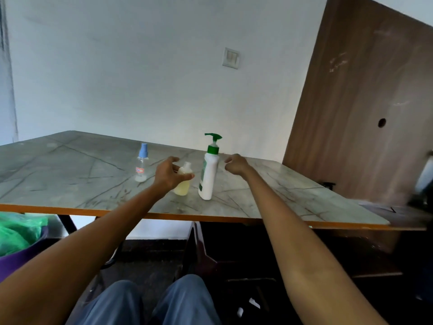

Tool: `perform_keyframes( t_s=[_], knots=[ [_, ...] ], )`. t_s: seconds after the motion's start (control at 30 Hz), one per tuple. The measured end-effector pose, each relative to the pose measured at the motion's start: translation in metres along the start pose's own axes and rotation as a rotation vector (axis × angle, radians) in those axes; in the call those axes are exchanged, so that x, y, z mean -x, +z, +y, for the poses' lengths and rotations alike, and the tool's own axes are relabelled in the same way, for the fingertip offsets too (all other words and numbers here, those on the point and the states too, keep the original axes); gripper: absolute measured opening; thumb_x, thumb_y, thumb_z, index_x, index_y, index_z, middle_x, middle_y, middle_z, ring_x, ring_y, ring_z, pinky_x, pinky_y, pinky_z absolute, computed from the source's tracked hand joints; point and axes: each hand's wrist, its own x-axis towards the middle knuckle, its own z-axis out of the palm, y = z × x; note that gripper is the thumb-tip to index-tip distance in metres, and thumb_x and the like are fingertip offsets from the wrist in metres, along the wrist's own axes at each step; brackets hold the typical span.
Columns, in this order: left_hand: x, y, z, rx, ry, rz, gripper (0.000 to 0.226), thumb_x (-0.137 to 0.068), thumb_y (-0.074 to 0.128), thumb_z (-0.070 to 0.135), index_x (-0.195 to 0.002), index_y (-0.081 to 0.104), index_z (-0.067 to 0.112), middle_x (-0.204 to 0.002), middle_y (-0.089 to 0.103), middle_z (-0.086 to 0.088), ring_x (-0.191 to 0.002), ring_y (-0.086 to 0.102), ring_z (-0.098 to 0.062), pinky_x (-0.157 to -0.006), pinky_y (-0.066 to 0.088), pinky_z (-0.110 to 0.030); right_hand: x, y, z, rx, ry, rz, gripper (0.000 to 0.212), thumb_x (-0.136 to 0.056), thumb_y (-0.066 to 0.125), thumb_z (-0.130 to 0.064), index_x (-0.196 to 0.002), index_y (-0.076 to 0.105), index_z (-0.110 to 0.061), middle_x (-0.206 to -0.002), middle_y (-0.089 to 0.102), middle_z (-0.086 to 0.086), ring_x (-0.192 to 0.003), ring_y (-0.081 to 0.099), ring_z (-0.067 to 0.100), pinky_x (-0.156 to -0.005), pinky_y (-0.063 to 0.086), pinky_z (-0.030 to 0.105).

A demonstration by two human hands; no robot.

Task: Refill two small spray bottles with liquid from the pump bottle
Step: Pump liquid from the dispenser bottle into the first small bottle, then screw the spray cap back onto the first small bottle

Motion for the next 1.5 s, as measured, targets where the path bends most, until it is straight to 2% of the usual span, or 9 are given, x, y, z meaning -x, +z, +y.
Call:
perform_keyframes(
  t_s=[0.1, 0.33, 0.6, 0.77, 0.87, 1.07, 1.27, 1.33, 1.5],
  knots=[
    [-0.001, 0.000, 0.000, -0.039, -0.015, -0.010, 0.059, -0.069, 0.080, 0.024, -0.117, 0.057, 0.000, -0.110, 0.062, -0.018, -0.093, 0.055, -0.023, -0.079, 0.043, -0.032, 0.000, 0.001, 0.025, 0.100, 0.031, 0.069, 0.044, -0.087, 0.047, -0.009, -0.131, 0.050, -0.005, -0.135, 0.049, 0.014, -0.124, 0.048, 0.029, -0.104, 0.042, 0.036],
    [0.001, -0.007, -0.002, -0.080, -0.050, -0.062, 0.046, -0.068, 0.081, 0.023, -0.102, 0.065, -0.005, -0.090, 0.059, -0.009, -0.085, 0.052, -0.021, -0.072, 0.041, -0.030, -0.006, -0.022, 0.097, 0.157, 0.271, 0.357, 0.033, -0.086, 0.055, -0.010, -0.118, 0.055, -0.001, -0.124, 0.056, 0.016, -0.116, 0.053, 0.032, -0.090, 0.047, 0.036],
    [0.006, -0.001, -0.016, -0.104, -0.102, -0.076, 0.050, -0.068, 0.080, 0.024, -0.105, 0.065, -0.005, -0.106, 0.066, -0.018, -0.088, 0.056, -0.020, -0.076, 0.046, -0.030, -0.005, -0.020, 0.143, 0.190, 0.238, 0.226, 0.031, -0.081, 0.065, -0.025, -0.095, 0.063, 0.003, -0.100, 0.066, 0.017, -0.093, 0.063, 0.030, -0.061, 0.038, 0.024],
    [0.007, 0.000, -0.015, -0.123, -0.087, -0.081, 0.048, -0.070, 0.079, 0.024, -0.106, 0.065, -0.005, -0.107, 0.066, -0.018, -0.085, 0.054, -0.019, -0.061, 0.041, -0.019, -0.006, -0.011, 0.145, 0.199, 0.216, 0.284, 0.032, -0.082, 0.067, -0.024, -0.099, 0.064, 0.002, -0.101, 0.067, 0.016, -0.095, 0.063, 0.030, -0.068, 0.044, 0.031],
    [0.007, 0.003, -0.016, -0.135, -0.086, -0.062, 0.049, -0.072, 0.077, 0.023, -0.110, 0.063, -0.006, -0.111, 0.065, -0.019, -0.090, 0.056, -0.022, -0.072, 0.043, -0.026, -0.009, -0.011, 0.146, 0.150, 0.190, 0.360, 0.025, -0.083, 0.064, -0.020, -0.096, 0.065, 0.002, -0.101, 0.068, 0.016, -0.090, 0.062, 0.028, -0.064, 0.041, 0.027],
    [0.008, 0.002, -0.016, -0.156, -0.074, -0.053, 0.049, -0.070, 0.078, 0.026, -0.106, 0.065, -0.005, -0.109, 0.066, -0.018, -0.096, 0.061, -0.027, -0.080, 0.047, -0.031, 0.003, -0.035, 0.104, -0.161, -0.034, 0.699, 0.025, -0.084, 0.062, -0.012, -0.105, 0.056, -0.001, -0.104, 0.065, 0.014, -0.088, 0.060, 0.024, -0.065, 0.038, 0.024],
    [0.012, -0.010, -0.015, -0.194, -0.072, -0.056, 0.048, -0.067, 0.081, 0.027, -0.100, 0.067, -0.005, -0.103, 0.068, -0.017, -0.085, 0.056, -0.019, -0.078, 0.049, -0.034, 0.018, -0.066, 0.016, -0.464, -0.355, 0.849, 0.027, -0.084, 0.065, -0.025, -0.099, 0.060, -0.003, -0.085, 0.060, 0.000, -0.075, 0.058, 0.016, -0.060, 0.045, 0.018],
    [0.015, -0.016, -0.016, -0.203, -0.079, -0.057, 0.048, -0.068, 0.080, 0.027, -0.101, 0.066, -0.005, -0.104, 0.067, -0.018, -0.085, 0.056, -0.019, -0.075, 0.047, -0.031, 0.024, -0.068, -0.014, -0.529, -0.470, 0.839, 0.027, -0.083, 0.067, -0.024, -0.099, 0.061, -0.002, -0.085, 0.059, -0.003, -0.074, 0.056, 0.012, -0.057, 0.043, 0.011],
    [0.018, -0.035, -0.021, -0.204, -0.100, -0.073, 0.049, -0.073, 0.076, 0.025, -0.109, 0.063, -0.004, -0.111, 0.065, -0.017, -0.102, 0.061, -0.026, -0.076, 0.043, -0.023, 0.033, -0.050, -0.077, -0.607, -0.665, 0.541, 0.023, -0.080, 0.071, -0.018, -0.098, 0.064, -0.006, -0.083, 0.060, -0.002, -0.071, 0.056, 0.013, -0.062, 0.053, 0.033]
  ],
)
